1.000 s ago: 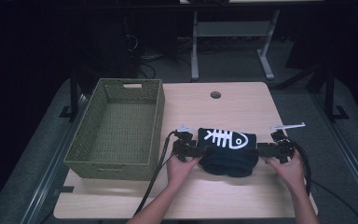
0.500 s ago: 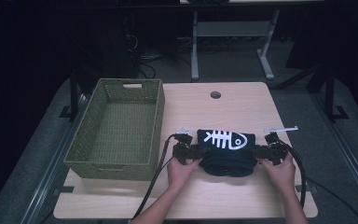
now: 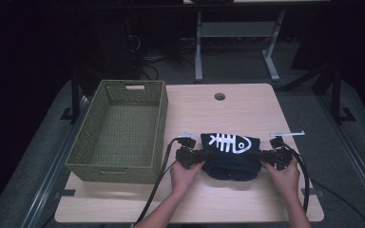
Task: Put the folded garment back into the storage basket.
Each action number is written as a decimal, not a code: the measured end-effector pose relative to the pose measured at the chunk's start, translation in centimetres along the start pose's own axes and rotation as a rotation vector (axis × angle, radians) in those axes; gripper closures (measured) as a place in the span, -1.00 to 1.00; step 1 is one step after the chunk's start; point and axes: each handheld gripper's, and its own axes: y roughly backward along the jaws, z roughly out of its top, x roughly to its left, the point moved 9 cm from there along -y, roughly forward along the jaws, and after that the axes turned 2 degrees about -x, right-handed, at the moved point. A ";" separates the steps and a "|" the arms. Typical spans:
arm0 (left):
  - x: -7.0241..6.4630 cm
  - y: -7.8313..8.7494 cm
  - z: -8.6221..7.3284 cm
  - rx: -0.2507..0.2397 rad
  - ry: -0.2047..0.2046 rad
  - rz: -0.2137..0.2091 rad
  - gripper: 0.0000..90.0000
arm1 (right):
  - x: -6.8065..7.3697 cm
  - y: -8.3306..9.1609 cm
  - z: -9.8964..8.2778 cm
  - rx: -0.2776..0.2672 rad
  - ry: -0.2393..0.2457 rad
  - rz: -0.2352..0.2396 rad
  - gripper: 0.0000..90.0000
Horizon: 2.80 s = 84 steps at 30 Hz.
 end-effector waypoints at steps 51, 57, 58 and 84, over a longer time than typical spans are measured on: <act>-3.1 7.5 6.5 -0.078 -0.113 -0.021 0.50 | 6.9 4.7 6.0 -0.075 0.083 0.026 0.53; -3.5 8.1 7.4 -0.088 -0.127 -0.018 0.50 | 7.3 5.1 6.8 -0.086 0.085 0.028 0.53; -3.5 8.2 7.5 -0.092 -0.125 -0.022 0.50 | 7.4 5.2 6.9 -0.087 0.083 0.029 0.53; -3.2 10.6 10.0 -0.106 -0.120 -0.018 0.50 | 9.9 5.8 9.7 -0.096 0.104 0.032 0.53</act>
